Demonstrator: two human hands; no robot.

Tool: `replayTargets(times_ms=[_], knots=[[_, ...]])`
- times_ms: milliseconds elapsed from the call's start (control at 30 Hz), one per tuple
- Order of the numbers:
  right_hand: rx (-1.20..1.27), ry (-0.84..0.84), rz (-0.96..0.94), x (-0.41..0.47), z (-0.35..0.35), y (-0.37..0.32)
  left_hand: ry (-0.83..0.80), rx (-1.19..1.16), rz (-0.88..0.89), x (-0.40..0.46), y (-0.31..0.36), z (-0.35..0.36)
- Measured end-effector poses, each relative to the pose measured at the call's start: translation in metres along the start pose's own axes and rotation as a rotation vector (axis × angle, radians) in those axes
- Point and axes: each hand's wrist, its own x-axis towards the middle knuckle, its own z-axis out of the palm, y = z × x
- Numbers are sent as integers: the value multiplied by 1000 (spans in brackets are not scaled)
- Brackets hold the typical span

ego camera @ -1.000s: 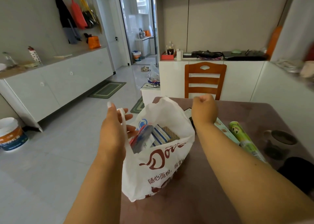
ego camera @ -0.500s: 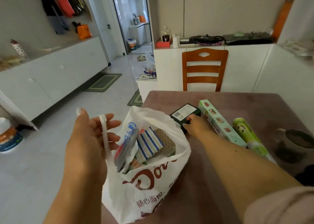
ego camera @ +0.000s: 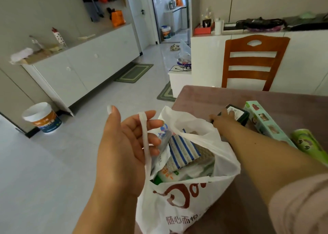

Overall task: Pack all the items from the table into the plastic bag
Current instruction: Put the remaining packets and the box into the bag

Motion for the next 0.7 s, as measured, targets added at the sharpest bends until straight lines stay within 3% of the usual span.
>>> replayTargets(times_ms=[67,233,333,400,467,567,700], knots=[[93,31,136,-6,5,4,-5,3,-2,-1,1,1],[312,303,401,-31,15,30,28,20,3,-5,7,-1],[667,240,506,-35,7,52,35,34,-15,-10,12,-2],[746,183,509,-41,11,60,35,47,-29,-14,15,-2],[629,172,452,-52,20,61,44,68,-37,-18,16,-2],[264,180,247,-73,33,49,52,88,-26,-22,15,-3],[275,154,149,-84,48,33,78,85,-38,-27,13,-5]])
